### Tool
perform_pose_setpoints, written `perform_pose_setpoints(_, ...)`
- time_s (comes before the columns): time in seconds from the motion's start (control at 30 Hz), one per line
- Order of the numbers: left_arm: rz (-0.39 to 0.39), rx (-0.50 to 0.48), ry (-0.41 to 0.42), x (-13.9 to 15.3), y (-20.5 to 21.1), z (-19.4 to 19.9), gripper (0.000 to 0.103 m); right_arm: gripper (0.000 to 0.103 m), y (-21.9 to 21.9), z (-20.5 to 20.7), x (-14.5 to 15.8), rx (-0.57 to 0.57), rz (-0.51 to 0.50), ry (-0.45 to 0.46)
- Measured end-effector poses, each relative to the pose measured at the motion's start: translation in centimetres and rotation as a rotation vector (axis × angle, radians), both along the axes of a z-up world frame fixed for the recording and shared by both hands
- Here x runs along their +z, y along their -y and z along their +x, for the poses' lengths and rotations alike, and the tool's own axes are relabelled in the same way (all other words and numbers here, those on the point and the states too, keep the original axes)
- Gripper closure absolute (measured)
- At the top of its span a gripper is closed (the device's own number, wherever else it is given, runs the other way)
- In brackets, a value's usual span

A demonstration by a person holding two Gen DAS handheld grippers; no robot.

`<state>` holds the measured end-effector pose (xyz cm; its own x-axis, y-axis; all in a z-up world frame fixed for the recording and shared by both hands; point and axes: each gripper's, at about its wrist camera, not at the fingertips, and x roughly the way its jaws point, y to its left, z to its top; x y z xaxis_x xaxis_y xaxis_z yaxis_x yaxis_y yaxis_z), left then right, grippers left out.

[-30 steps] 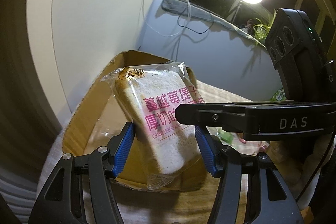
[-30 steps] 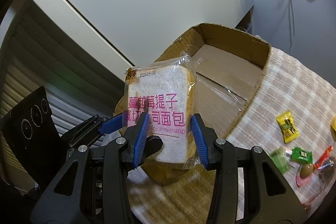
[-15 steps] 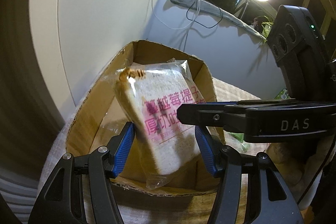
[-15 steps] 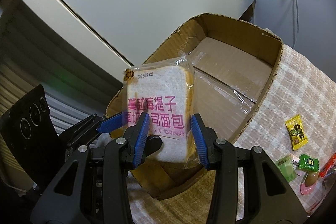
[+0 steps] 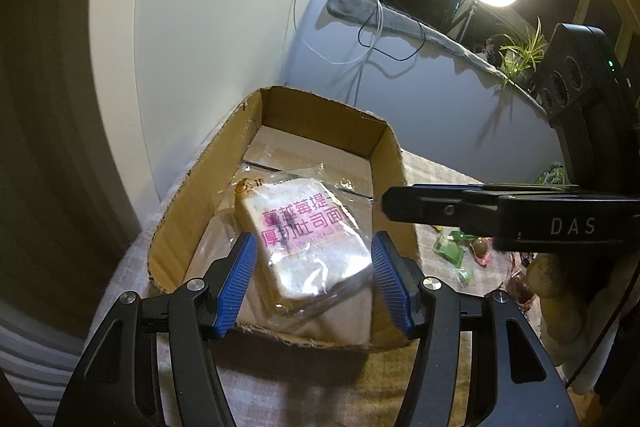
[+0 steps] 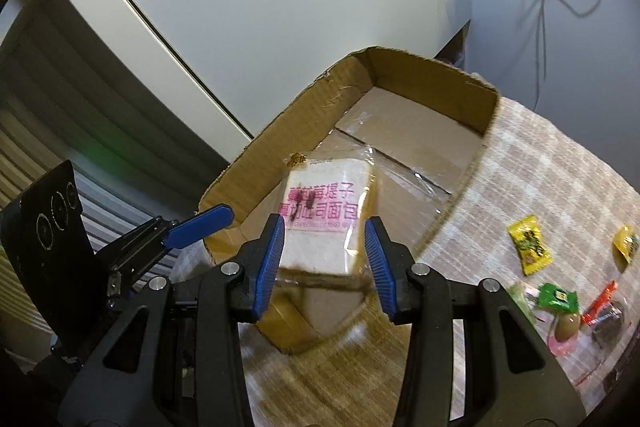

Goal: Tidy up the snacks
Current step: 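Open the right gripper and move it back over the candies, then grasp a Snickers bar with the left gripper while the right gripper grasps the bagged brown candy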

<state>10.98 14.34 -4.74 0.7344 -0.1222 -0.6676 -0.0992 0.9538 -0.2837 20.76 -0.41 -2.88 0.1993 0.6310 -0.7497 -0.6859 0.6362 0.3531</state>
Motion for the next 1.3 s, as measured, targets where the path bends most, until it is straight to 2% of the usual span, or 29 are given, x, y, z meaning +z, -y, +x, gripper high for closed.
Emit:
perform_pose_setpoints(0.27, 0.011, -0.034, 0.037, 1.0, 2.2, -1.1, 0.045, 0.059, 4.9, -1.4, 0.8, -0.060, -0.003, 0.062)
perform_pose_setpoints(0.57, 0.012, -0.103, 0.036, 1.2, 5.9, -1.2, 0.045, 0.058, 14.6, -2.4, 0.5, -0.219, -0.061, 0.130)
perform_pose_setpoints(0.63, 0.013, -0.124, 0.032, 1.2, 7.0, -1.0, 0.045, 0.055, 16.7, -2.5, 0.1, -0.257, -0.079, 0.137)
perform_pose_setpoints(0.7, 0.013, -0.141, 0.026, 1.0, 8.1, -0.8, 0.045, 0.048, 18.7, -2.6, -0.3, -0.294, -0.101, 0.146)
perform_pose_setpoints(0.93, 0.006, -0.202, -0.013, -0.5, 11.8, 0.2, 0.045, 0.048, 24.3, -2.3, -2.5, -0.396, -0.187, 0.161)
perform_pose_setpoints(1.1, -0.007, -0.253, -0.048, -1.5, 14.3, 0.4, 0.045, 0.048, 26.5, -2.1, -4.1, -0.415, -0.218, 0.142)
perform_pose_setpoints(1.3, -0.021, -0.325, -0.092, -2.8, 18.0, 0.6, 0.045, 0.048, 25.6, -2.4, -4.9, -0.353, -0.205, 0.118)
